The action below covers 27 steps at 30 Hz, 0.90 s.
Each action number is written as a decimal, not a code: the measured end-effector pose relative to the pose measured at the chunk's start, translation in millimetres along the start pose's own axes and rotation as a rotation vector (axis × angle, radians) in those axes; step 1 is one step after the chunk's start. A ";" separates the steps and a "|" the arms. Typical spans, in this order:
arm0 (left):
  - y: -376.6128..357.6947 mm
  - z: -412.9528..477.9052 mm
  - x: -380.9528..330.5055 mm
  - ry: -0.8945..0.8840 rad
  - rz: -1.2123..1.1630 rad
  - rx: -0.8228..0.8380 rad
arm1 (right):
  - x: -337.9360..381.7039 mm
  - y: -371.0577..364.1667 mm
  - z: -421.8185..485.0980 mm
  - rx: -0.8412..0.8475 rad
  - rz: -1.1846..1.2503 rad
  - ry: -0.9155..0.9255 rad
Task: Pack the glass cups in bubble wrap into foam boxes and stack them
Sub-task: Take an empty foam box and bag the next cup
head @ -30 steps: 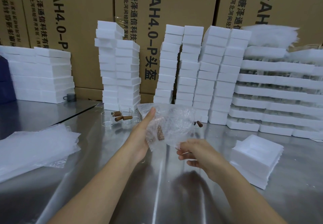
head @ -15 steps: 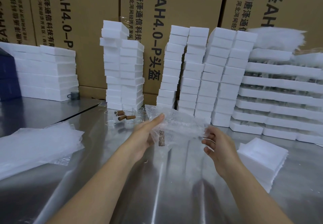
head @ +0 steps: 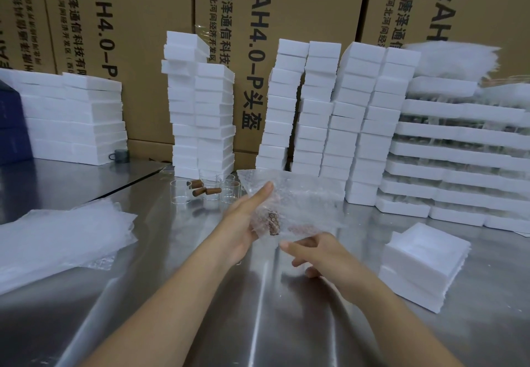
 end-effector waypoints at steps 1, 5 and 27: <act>-1.0 0.5 1.9 0.005 0.000 0.002 | 2.5 -1.3 0.1 -0.010 0.021 0.014; -6.6 2.1 10.0 -0.011 -0.063 -0.039 | 2.6 -3.6 1.6 -0.087 0.197 0.018; -16.5 -4.2 21.5 0.063 0.159 0.045 | 4.1 20.1 4.0 -0.102 0.652 0.019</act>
Point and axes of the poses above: each hand's wrist, its own z-axis towards the middle knuckle, its own y-axis out of the back of the hand, x = y × z, the point moved 6 cm from there along z, towards the middle knuckle, and after that the axes turned 9 degrees about -z, right-handed, at the moved point
